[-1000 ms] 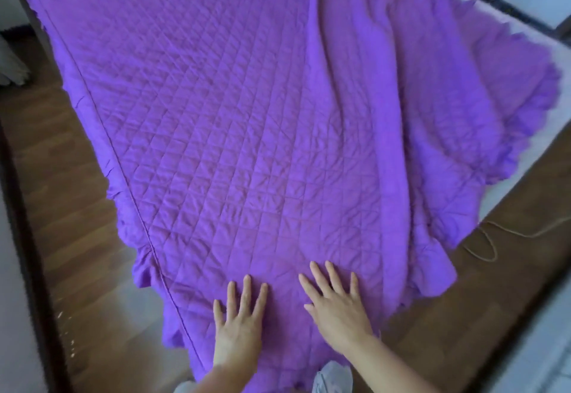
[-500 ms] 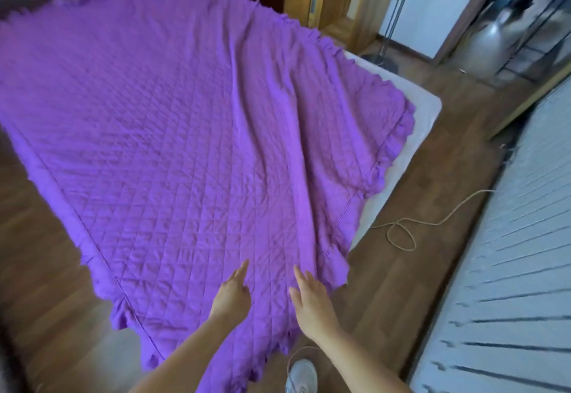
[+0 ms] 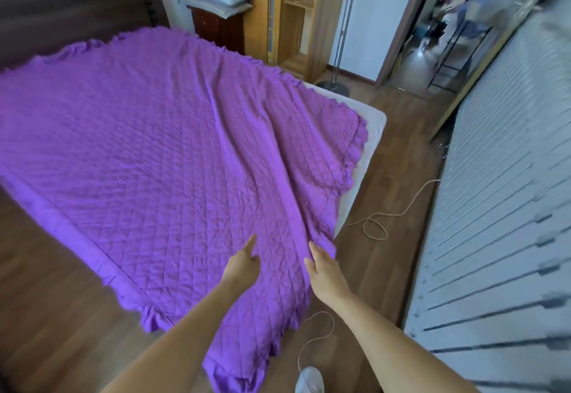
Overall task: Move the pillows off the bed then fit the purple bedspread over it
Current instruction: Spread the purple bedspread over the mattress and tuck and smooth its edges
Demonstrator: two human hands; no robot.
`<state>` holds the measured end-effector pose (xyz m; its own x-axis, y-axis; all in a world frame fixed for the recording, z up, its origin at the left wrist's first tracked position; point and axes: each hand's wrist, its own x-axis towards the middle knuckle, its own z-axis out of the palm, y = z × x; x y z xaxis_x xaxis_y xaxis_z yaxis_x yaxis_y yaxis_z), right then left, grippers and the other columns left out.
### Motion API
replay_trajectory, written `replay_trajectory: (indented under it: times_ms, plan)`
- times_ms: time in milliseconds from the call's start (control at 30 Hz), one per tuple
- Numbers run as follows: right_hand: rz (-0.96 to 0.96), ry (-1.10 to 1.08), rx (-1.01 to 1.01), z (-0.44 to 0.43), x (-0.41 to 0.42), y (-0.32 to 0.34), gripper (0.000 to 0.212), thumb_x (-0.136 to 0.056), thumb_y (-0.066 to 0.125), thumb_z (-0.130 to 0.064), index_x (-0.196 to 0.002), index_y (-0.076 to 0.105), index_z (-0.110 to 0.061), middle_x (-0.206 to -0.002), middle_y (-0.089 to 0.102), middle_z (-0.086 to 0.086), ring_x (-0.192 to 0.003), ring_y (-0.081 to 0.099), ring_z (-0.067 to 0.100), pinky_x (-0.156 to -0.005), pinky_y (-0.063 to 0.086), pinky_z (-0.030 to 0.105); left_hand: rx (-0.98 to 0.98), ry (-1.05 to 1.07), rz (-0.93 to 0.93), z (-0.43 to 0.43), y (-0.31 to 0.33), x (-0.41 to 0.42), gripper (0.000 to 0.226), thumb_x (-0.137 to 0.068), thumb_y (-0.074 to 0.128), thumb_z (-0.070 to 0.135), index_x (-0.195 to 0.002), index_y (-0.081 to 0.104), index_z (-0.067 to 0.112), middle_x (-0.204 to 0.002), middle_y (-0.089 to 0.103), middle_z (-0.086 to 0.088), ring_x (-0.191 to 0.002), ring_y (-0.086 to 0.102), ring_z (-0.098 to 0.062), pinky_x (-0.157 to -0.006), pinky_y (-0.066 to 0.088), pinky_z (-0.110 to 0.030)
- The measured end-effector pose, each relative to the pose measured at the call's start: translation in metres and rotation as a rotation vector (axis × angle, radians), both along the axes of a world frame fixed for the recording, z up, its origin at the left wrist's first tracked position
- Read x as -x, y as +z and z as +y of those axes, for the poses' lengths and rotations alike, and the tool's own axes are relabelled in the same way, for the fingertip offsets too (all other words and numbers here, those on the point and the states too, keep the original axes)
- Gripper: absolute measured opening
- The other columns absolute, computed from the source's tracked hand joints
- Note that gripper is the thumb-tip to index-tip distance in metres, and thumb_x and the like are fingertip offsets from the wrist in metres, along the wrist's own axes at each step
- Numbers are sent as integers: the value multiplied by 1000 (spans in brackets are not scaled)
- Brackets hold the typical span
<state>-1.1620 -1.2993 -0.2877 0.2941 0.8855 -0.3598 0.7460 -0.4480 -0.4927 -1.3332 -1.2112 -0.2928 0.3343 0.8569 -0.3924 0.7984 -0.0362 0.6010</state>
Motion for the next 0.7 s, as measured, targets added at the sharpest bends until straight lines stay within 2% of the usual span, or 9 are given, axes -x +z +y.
replay_trajectory:
  times_ms: [133,200,367,567,700]
  plan:
    - [-23,-34,-27,-16,4,19,50,-102,31,-30,-148,22,-14,-150,31,14,-136,32,32,-111,24,40,16,29,-90,-4,15,11,56,-97,38,11,-149,20,22,-141,45,-17,-111,57,-38,-86,48,-41]
    - [-19,-56,-41,-19,2,32,50,-102,32,-29,-148,22,-12,-152,29,14,-137,30,31,-113,22,37,10,31,-130,-7,23,10,55,-97,38,10,-148,22,21,-141,46,-16,-109,58,-36,-85,47,-37]
    - [2,-88,-136,-10,-2,57,49,-102,33,-26,-148,24,-10,-152,29,11,-139,29,25,-113,19,30,-11,25,-194,-9,38,3,55,-97,39,10,-148,21,19,-138,49,-18,-120,52,-35,-92,44,-35]
    - [36,-95,-211,1,-8,68,50,-102,31,-28,-148,23,-10,-153,27,10,-142,24,21,-116,17,30,-7,29,-255,-6,53,-13,55,-97,38,11,-148,22,21,-135,51,-18,-107,59,-34,-85,46,-34]
    - [44,-112,-251,6,-24,69,49,-102,31,-26,-148,23,-9,-153,27,11,-141,24,21,-114,17,28,-15,6,-247,5,64,-35,54,-98,39,13,-148,23,20,-138,49,-17,-120,52,-32,-92,42,-31]
